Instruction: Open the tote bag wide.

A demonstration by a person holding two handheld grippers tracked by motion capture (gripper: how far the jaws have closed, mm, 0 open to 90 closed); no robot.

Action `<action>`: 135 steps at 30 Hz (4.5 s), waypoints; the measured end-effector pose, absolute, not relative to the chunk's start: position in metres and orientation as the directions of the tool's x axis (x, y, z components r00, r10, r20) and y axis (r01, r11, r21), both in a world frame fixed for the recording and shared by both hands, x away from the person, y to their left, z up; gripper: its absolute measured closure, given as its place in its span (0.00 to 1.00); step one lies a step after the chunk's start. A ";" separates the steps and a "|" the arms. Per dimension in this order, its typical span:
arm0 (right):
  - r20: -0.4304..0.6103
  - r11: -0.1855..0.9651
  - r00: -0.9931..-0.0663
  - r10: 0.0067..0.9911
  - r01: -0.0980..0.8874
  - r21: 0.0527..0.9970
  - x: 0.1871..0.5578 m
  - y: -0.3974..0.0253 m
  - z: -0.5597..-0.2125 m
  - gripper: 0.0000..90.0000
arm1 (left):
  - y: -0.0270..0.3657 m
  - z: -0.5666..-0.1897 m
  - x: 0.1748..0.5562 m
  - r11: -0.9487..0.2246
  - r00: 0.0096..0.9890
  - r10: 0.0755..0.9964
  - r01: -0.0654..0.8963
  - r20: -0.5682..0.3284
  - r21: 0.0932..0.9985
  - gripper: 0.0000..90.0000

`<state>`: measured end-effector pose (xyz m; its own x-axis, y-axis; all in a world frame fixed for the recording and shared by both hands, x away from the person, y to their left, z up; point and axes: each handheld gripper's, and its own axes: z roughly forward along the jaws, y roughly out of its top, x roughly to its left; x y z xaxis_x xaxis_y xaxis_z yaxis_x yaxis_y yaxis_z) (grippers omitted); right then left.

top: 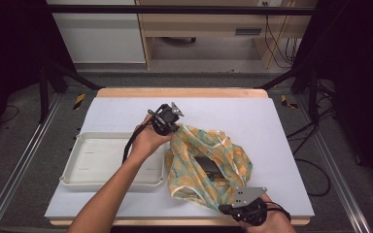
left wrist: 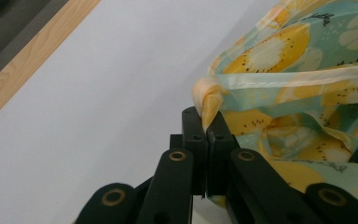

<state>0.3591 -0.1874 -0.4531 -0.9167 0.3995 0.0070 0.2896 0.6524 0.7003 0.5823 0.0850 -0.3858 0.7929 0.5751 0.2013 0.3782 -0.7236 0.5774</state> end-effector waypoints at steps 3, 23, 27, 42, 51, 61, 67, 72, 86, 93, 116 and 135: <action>0.001 0.646 -0.913 0.409 0.290 0.706 0.359 -0.188 -0.453 1.00 | 0.085 -0.384 0.578 -0.728 0.802 0.564 0.368 0.199 0.579 0.99; -0.039 0.555 -0.847 0.530 0.311 0.772 0.362 -0.203 -0.416 0.51 | 0.102 -0.351 0.515 -0.695 0.810 0.533 0.253 0.245 0.674 0.51; -0.052 0.536 -0.829 0.557 0.311 0.785 0.367 -0.209 -0.402 0.46 | 0.108 -0.348 0.496 -0.698 0.832 0.499 0.218 0.245 0.682 0.48; -0.106 0.481 -0.629 0.770 0.464 0.744 0.437 -0.220 -0.397 0.44 | 0.126 -0.369 0.463 -0.705 0.830 0.512 0.259 0.221 0.660 0.34; -0.116 0.512 -0.654 0.748 0.458 0.727 0.448 -0.218 -0.406 0.82 | 0.128 -0.391 0.466 -0.662 0.794 0.585 0.352 0.162 0.662 0.29; -0.103 0.503 -0.671 0.734 0.435 0.747 0.446 -0.219 -0.404 0.92 | 0.116 -0.404 0.466 -0.659 0.788 0.598 0.378 0.148 0.650 0.38; -0.109 0.498 -0.675 0.730 0.417 0.760 0.445 -0.220 -0.403 0.94 | 0.116 -0.406 0.466 -0.679 0.787 0.591 0.365 0.179 0.637 0.54; -0.111 0.495 -0.674 0.731 0.411 0.765 0.445 -0.220 -0.403 0.97 | 0.115 -0.406 0.468 -0.682 0.804 0.573 0.362 0.158 0.635 0.82; -0.115 0.494 -0.637 0.762 0.458 0.739 0.468 -0.237 -0.420 1.00 | 0.122 -0.410 0.433 -0.758 0.862 0.478 0.308 0.167 0.575 1.00; -0.126 0.511 -0.620 0.775 0.495 0.703 0.490 -0.246 -0.438 1.00 | 0.121 -0.414 0.425 -0.779 0.878 0.449 0.293 0.166 0.555 1.00; -0.076 0.499 -0.597 0.799 0.586 0.639 0.505 -0.252 -0.461 1.00 | 0.121 -0.423 0.430 -0.793 0.866 0.460 0.303 0.194 0.529 1.00; -0.091 0.448 -0.570 0.817 0.527 0.722 0.486 -0.255 -0.442 0.69 | 0.127 -0.416 0.430 -0.772 0.862 0.477 0.317 0.173 0.551 1.00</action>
